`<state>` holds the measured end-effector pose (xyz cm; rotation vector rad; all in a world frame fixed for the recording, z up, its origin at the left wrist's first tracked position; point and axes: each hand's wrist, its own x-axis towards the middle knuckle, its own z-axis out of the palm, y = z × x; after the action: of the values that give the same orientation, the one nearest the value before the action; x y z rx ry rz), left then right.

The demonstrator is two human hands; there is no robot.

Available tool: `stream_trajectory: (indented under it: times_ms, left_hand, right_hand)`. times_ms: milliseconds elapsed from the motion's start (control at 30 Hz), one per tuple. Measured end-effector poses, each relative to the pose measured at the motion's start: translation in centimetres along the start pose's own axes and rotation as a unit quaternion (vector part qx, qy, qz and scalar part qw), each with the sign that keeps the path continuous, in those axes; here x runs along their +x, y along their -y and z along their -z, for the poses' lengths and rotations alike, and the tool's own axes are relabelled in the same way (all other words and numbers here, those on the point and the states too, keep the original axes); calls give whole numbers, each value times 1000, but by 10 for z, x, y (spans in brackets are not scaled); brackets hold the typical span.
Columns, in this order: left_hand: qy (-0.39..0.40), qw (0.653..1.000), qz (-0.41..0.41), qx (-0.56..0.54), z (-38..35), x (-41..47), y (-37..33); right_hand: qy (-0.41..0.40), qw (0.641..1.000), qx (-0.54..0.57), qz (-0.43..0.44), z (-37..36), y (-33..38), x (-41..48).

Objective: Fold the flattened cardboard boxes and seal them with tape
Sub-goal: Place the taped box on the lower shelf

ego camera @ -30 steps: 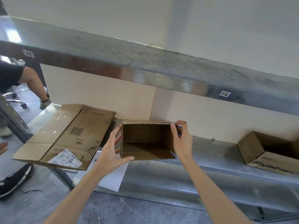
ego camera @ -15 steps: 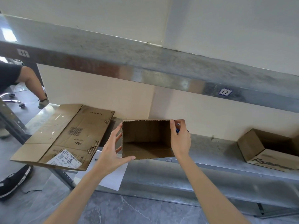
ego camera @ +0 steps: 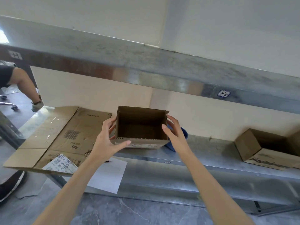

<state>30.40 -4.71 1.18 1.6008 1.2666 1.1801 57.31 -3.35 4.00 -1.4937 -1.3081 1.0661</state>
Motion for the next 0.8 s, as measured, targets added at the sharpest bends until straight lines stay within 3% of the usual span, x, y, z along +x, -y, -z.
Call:
stream_trajectory:
  times_ms: [267,567,800]
  left_hand:
    - [-12,999,23,19,8,14,6]
    - [-92,990,-90,58,13,22,-30]
    - [-47,989,-133,35,-45,41,-68]
  right_hand:
    - [54,995,-69,54,-7,-4,-6]
    - [3,988,-36,147,2,27,-11]
    - [-60,985,-36,160,74,39,-27]
